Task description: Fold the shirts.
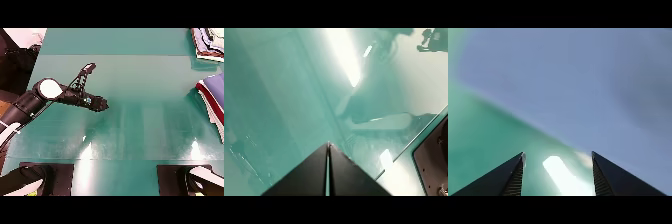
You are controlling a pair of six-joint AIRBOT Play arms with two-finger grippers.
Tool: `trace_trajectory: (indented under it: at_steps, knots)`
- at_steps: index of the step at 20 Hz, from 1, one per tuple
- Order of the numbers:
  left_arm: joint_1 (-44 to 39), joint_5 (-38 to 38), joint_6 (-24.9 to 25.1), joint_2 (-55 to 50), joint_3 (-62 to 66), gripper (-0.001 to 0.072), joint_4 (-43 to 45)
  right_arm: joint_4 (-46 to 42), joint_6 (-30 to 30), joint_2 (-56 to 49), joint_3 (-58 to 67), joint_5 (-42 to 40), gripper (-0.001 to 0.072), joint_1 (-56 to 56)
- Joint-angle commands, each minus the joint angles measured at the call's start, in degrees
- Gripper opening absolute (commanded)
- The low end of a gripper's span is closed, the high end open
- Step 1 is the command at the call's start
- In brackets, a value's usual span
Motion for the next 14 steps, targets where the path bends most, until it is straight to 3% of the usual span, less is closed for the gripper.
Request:
trace_trajectory:
  at_steps: [1, 4, 5, 6, 7, 14]
  knots:
    - [-0.02, 1.22, 0.09, 0.0, -0.02, 0.0031, -0.28, 10.21, -0.07, 0.31, -0.57, -0.61, 0.0451, 11.72]
    - [-0.02, 2.1, 0.09, 0.0, -0.02, 0.0031, -0.28, 10.03, -0.09, 0.28, -0.57, -1.44, 0.0425, 23.89]
    - [-0.02, 2.1, 0.09, 0.0, -0.02, 0.0031, -0.28, 10.03, -0.11, 0.28, -0.57, -1.97, 0.0319, 27.61]
    - [-0.02, 2.08, 0.09, 0.0, -0.02, 0.0031, -0.28, 10.01, -0.13, 0.28, -0.57, -2.27, 0.012, 30.88]
    - [-0.02, 2.08, 0.09, 0.0, -0.02, 0.0031, -0.28, 9.99, -0.22, 0.28, -0.57, -2.62, 0.0015, 33.57]
    - [-0.02, 2.08, 0.09, 0.0, -0.02, 0.0031, -0.28, 9.99, -1.18, 0.24, -0.57, -4.59, 0.0015, 40.48]
